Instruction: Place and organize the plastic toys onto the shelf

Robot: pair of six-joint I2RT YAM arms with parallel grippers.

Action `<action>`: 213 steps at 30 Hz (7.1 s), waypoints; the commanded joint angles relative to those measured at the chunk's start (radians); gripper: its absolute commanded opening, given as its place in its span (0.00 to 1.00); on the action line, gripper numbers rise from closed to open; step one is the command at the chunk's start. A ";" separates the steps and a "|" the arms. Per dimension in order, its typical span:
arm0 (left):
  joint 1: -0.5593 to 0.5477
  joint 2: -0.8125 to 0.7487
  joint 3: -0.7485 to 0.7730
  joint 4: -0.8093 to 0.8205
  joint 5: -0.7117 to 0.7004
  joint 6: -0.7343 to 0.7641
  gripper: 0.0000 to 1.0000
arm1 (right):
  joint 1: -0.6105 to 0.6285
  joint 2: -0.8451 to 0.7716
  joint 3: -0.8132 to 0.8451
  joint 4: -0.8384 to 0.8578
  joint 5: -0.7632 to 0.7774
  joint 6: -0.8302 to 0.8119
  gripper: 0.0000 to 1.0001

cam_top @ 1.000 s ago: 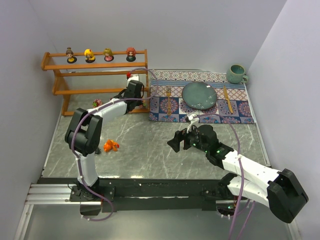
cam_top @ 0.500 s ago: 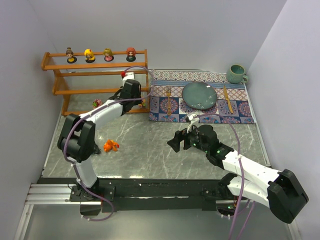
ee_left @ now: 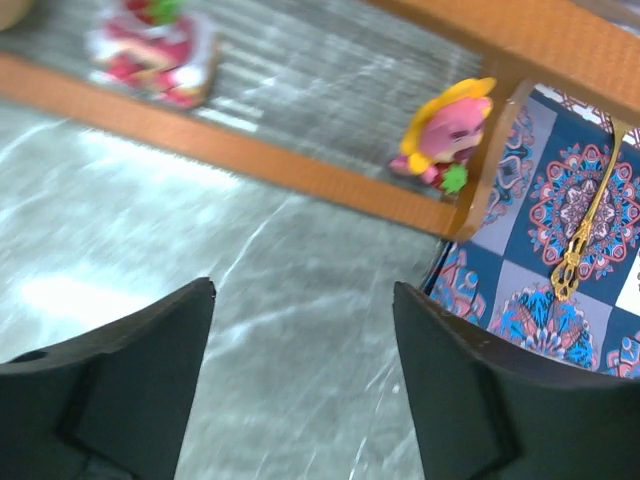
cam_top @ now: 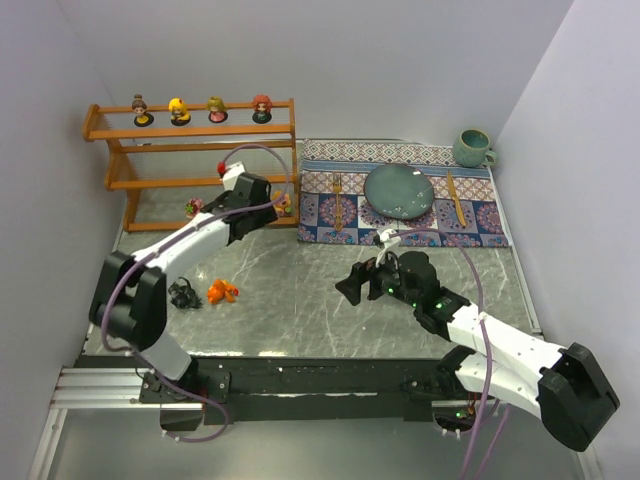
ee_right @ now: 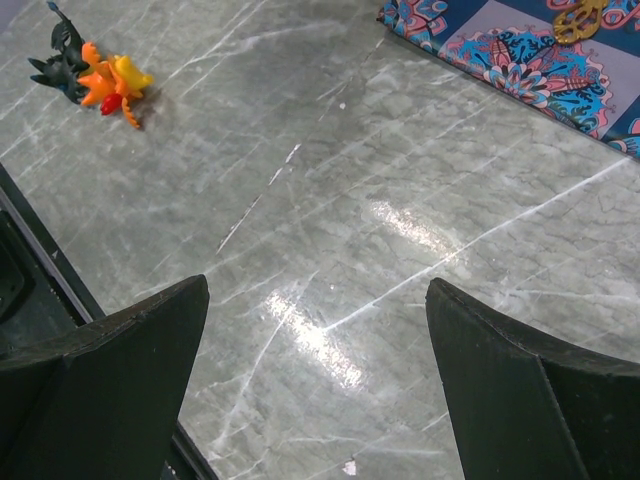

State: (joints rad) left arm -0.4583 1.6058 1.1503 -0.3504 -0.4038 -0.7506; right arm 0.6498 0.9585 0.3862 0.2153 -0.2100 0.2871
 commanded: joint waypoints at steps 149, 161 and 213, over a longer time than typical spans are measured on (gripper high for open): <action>-0.324 -0.564 -0.462 0.674 0.669 0.859 0.97 | -0.421 0.304 0.320 -0.050 -0.808 0.737 0.00; -0.355 -0.413 -0.400 0.809 0.813 0.938 0.97 | -0.476 0.278 0.203 0.193 -0.887 0.893 0.00; -0.147 -0.552 -0.319 0.354 0.002 0.326 0.01 | -0.492 0.036 0.325 -0.382 -0.485 0.325 0.95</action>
State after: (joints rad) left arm -0.7212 1.1339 0.7712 0.1154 -0.2913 -0.2916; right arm 0.1574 1.0458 0.6735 -0.0978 -0.7853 0.7181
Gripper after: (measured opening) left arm 0.576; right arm 0.940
